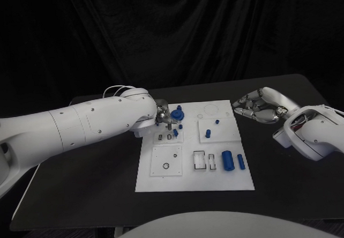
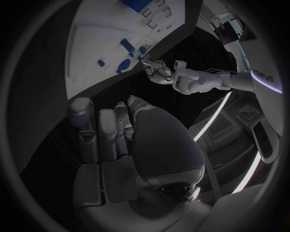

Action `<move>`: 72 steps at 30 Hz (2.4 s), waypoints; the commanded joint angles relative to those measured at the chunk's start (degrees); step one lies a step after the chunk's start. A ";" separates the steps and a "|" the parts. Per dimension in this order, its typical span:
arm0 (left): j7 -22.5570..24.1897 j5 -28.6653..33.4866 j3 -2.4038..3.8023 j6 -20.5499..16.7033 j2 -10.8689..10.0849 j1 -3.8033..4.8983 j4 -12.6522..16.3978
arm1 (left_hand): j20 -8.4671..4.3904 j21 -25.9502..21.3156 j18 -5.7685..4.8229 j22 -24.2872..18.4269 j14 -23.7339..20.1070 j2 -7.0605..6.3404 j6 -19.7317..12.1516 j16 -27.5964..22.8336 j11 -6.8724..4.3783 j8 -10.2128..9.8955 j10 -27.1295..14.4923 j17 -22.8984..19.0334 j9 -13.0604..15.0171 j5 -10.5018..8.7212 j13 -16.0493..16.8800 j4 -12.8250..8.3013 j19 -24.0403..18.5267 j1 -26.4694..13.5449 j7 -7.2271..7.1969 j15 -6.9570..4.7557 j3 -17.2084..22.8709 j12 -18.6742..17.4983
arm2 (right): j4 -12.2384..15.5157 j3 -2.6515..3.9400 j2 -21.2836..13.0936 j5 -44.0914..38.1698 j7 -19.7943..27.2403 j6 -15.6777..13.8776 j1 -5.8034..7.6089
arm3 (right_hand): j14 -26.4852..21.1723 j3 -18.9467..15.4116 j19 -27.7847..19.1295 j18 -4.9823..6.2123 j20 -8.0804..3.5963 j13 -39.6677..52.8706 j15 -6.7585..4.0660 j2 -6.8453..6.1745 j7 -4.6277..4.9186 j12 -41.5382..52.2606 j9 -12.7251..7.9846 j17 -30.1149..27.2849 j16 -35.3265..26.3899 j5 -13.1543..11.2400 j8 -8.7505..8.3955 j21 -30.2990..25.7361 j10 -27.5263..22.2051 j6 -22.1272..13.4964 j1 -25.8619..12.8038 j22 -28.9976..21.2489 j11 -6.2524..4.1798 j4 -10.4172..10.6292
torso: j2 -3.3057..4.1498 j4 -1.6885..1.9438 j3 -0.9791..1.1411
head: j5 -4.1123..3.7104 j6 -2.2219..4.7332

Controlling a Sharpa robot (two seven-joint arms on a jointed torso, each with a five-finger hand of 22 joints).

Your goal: Assemble the parts on the task board

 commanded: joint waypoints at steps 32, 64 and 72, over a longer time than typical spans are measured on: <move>1.31 -0.02 0.04 1.57 1.31 -1.65 -2.12 | -0.35 -1.32 -0.48 -0.69 5.95 0.42 -0.28 0.37 -0.27 -1.48 6.04 15.08 1.50 0.94 15.07 -1.17 -1.38 1.09 0.08 -0.45 1.06 0.16 | -0.68 0.03 0.33 -0.04 -0.86 0.69 -0.17 | 0.01 0.58 0.06 0.64 0.14 -0.60 0.17 -0.19 0.09 -0.74 -0.12 -0.30 -0.61 0.54 -0.27 -0.60 -0.60 0.46 0.53 3.03 0.09 0.03 | -0.03 0.05 0.01 | -0.83 0.01; 2.06 -0.02 0.04 2.10 1.95 -2.71 -3.36 | -0.37 -1.67 -0.40 -1.02 5.95 0.32 -0.15 0.37 -0.32 -2.14 6.04 15.08 2.15 1.33 15.07 -1.96 -1.69 1.64 0.05 -0.48 1.74 0.16 | -1.54 0.03 0.50 -0.04 -1.32 1.35 -0.19 | -0.03 0.86 0.06 0.67 0.18 -0.90 0.20 -0.12 0.13 -0.91 -0.16 -0.44 -0.74 0.93 -0.27 -0.82 -0.65 0.67 0.73 2.99 0.14 -0.03 | -0.07 0.00 0.02 | -0.81 0.01; 2.20 -0.02 0.04 1.83 1.79 -2.77 -3.22 | -0.29 -1.63 -0.51 -0.52 5.95 0.14 0.32 0.37 -0.14 -3.16 6.04 15.08 2.96 -0.21 15.07 -0.66 -1.26 -0.46 0.29 -0.36 1.15 0.16 | -1.65 0.03 0.50 -0.04 -1.51 1.59 -0.21 | -0.03 0.86 0.06 0.67 0.18 -0.90 0.20 -0.12 0.13 -0.91 -0.16 -0.44 -0.74 0.93 -0.27 -0.82 -0.65 0.67 0.73 2.99 0.14 -0.03 | -0.06 -0.03 0.00 | -0.80 0.01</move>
